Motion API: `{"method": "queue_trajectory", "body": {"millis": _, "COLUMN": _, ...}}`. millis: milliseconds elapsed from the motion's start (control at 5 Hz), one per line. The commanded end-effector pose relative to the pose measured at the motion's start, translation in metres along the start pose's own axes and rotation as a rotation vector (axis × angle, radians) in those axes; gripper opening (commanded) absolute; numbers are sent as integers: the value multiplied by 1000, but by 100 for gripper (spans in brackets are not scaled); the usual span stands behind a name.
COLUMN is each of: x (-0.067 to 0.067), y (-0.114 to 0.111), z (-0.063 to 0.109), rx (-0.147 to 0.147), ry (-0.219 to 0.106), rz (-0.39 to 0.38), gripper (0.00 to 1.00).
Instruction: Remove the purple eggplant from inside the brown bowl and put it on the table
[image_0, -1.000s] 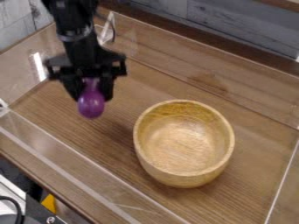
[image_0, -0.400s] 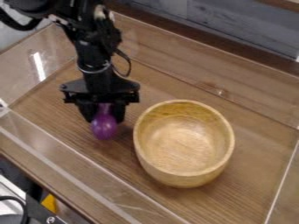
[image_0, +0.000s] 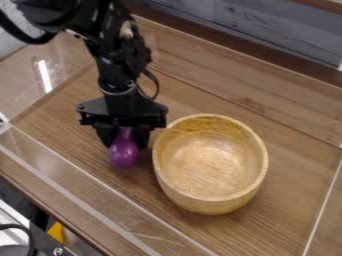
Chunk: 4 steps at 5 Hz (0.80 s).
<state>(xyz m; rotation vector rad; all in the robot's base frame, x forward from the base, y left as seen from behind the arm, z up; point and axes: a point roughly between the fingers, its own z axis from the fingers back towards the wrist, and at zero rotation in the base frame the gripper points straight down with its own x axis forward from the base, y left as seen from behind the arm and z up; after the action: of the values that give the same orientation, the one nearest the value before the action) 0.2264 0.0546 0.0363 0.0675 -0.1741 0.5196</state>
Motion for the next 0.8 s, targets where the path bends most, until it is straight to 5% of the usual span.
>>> {"method": "queue_trajectory", "body": {"millis": 0, "x": 5, "y": -6, "z": -5, "rx": -9, "ry": -33, "rz": -80, "gripper": 0}}
{"method": "queue_trajectory", "body": {"millis": 200, "x": 6, "y": -3, "z": -8, "rx": 14, "ry": -26, "rz": -39, "gripper": 100}}
{"method": "queue_trajectory", "body": {"millis": 600, "x": 5, "y": -2, "z": -3, "rx": 32, "ry": -6, "rz": -28, "gripper": 100}}
